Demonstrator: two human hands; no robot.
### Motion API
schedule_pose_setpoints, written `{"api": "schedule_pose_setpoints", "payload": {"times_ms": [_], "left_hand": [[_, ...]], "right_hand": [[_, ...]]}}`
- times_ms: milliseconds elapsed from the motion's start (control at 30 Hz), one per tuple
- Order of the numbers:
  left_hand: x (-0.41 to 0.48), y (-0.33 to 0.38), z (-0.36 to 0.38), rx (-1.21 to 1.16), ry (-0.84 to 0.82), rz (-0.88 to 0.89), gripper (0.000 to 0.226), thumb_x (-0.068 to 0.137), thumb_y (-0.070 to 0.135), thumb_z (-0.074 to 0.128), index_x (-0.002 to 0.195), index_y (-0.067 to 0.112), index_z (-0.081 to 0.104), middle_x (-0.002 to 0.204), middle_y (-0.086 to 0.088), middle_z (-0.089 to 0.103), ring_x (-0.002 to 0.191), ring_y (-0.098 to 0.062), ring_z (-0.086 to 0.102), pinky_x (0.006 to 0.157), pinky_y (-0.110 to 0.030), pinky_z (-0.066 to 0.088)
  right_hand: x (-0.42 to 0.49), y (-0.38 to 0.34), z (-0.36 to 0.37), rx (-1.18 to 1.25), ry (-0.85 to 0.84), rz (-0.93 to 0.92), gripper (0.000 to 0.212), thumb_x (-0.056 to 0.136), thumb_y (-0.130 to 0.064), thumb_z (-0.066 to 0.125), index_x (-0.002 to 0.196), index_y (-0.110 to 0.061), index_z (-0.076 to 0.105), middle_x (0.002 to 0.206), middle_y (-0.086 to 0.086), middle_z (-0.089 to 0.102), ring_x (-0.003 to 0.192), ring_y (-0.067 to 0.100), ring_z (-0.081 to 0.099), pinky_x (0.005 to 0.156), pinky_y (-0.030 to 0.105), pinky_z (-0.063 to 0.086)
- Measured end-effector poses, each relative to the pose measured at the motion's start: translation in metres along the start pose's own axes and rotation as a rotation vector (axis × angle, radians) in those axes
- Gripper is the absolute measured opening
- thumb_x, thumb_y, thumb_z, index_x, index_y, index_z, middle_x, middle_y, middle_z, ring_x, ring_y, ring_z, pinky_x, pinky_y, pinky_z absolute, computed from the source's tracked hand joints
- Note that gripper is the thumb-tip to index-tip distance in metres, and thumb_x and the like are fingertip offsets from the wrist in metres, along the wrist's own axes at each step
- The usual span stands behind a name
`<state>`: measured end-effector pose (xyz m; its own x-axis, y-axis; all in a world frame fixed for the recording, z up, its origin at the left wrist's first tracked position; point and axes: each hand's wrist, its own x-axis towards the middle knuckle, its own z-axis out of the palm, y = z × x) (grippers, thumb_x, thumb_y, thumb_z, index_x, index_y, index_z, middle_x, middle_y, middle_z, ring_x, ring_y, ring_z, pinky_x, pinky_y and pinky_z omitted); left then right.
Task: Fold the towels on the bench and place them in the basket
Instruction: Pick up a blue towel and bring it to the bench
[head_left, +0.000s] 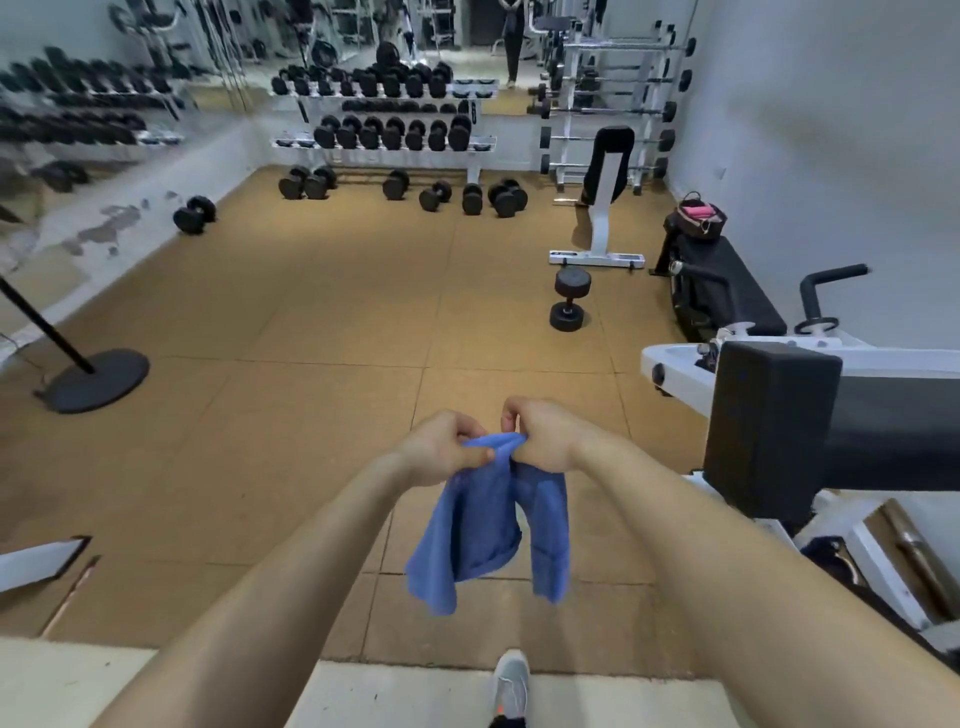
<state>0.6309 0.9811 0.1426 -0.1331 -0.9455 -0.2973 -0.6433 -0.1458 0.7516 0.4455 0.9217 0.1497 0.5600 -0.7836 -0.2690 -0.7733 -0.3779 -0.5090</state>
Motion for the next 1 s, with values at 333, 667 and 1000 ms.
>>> {"api": "schedule_pose_setpoints", "payload": {"times_ms": [333, 667, 1000], "left_hand": [[0.21, -0.046, -0.095, 0.171, -0.05, -0.167, 0.031, 0.078, 0.044, 0.072, 0.074, 0.02, 0.052, 0.072, 0.005, 0.052, 0.066, -0.013, 0.045, 0.062, -0.03, 0.037], [0.428, -0.031, -0.201, 0.3, 0.097, -0.166, 0.004, 0.083, 0.019, 0.052, 0.086, 0.022, 0.051, 0.077, 0.002, 0.059, 0.072, -0.022, 0.054, 0.06, -0.032, 0.039], [0.698, -0.015, -0.292, 0.392, 0.079, -0.118, 0.026, 0.099, 0.035, 0.047, 0.083, 0.015, 0.044, 0.082, -0.003, 0.055, 0.076, -0.025, 0.051, 0.062, -0.034, 0.037]], "right_hand": [[0.218, 0.058, -0.08, 0.076, -0.021, 0.089, 0.013, 0.085, -0.019, 0.054, 0.095, -0.024, 0.06, 0.089, -0.004, 0.064, 0.078, 0.015, 0.06, 0.063, 0.029, 0.048], [0.391, 0.146, -0.213, -0.152, 0.104, 0.23, 0.019, 0.086, -0.025, 0.053, 0.069, -0.018, 0.052, 0.07, 0.001, 0.057, 0.064, 0.022, 0.051, 0.052, 0.029, 0.035], [0.567, 0.25, -0.333, -0.067, 0.075, 0.388, 0.036, 0.073, -0.043, 0.077, 0.072, -0.02, 0.05, 0.07, -0.002, 0.053, 0.064, 0.018, 0.049, 0.056, 0.031, 0.036]]}}
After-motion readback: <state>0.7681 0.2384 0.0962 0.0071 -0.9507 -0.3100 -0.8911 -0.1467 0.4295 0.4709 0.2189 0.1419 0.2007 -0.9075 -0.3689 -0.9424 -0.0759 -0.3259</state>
